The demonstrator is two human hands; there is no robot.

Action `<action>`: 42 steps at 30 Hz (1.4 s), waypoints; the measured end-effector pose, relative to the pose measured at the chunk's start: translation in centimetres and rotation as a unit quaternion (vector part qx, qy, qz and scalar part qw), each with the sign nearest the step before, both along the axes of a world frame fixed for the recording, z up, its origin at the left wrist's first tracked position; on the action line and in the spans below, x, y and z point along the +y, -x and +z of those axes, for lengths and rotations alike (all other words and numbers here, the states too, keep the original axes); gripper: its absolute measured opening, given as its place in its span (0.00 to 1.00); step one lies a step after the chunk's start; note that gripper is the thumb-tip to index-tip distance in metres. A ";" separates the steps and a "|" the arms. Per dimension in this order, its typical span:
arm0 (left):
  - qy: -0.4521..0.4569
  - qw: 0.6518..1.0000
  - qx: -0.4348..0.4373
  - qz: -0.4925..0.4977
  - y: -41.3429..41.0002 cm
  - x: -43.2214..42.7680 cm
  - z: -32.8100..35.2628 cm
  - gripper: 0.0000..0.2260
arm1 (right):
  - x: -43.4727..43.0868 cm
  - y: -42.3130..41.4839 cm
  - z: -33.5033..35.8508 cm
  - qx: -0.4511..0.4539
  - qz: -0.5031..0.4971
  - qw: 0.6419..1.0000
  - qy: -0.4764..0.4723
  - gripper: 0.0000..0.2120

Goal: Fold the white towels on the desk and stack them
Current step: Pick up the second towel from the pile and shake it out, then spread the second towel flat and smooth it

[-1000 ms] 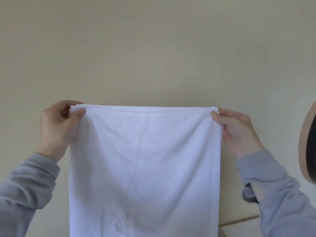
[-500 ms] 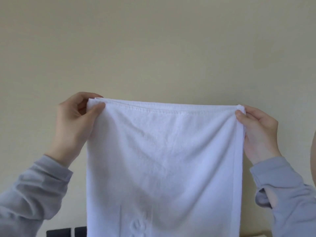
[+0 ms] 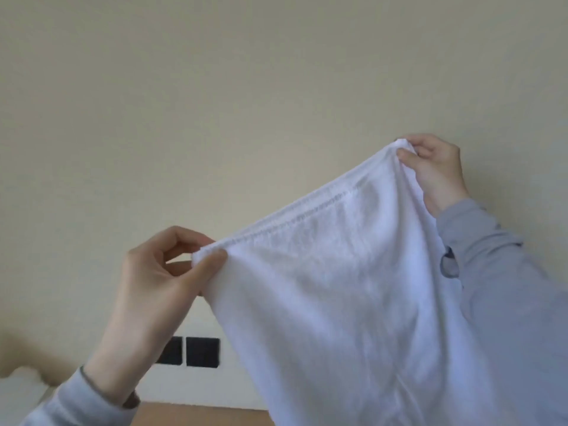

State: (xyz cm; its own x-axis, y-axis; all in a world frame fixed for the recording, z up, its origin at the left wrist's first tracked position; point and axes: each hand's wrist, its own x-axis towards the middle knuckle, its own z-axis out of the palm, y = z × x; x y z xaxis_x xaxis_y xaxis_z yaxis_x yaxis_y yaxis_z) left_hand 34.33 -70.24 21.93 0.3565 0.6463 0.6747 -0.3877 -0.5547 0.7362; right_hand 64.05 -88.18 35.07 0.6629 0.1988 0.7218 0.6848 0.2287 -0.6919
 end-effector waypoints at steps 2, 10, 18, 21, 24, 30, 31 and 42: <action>0.047 0.997 0.045 0.037 1.8 0.9 -5.6 0.06 | 4.6 -0.4 -5.2 0.026 0.048 0.997 0.062 0.12; 0.253 0.916 0.226 0.212 12.3 3.9 -28.3 0.10 | 22.4 5.8 -34.7 0.162 0.184 0.929 0.277 0.09; 0.368 0.825 0.297 0.309 22.3 10.2 -40.5 0.11 | 37.0 17.1 -51.0 0.146 0.259 0.872 0.390 0.09; 0.398 0.789 0.341 0.321 24.8 11.9 -43.5 0.09 | 40.4 20.1 -55.5 0.116 0.276 0.844 0.446 0.09; 0.409 0.763 0.380 0.325 26.8 12.6 -45.8 0.07 | 42.4 21.9 -59.3 0.113 0.288 0.814 0.491 0.11; 0.310 0.711 0.501 0.384 25.4 14.9 -48.2 0.13 | 44.3 23.4 -63.4 0.012 0.237 0.819 0.522 0.13; 0.262 0.720 0.504 0.400 23.9 15.0 -48.2 0.16 | 44.0 23.6 -63.6 -0.035 0.217 0.825 0.521 0.15; 0.106 0.783 0.508 0.343 16.6 18.3 -50.5 0.16 | 42.1 23.6 -62.6 -0.430 0.286 0.750 0.414 0.10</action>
State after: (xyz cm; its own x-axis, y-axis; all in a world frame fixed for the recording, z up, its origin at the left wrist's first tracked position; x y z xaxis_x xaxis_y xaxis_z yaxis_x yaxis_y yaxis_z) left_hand 17.73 -51.93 -28.57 0.1598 0.9798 0.1202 0.7933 -0.2000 0.5751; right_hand 40.46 -46.12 -27.54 -0.3407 0.8888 0.3066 0.9129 0.3907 -0.1180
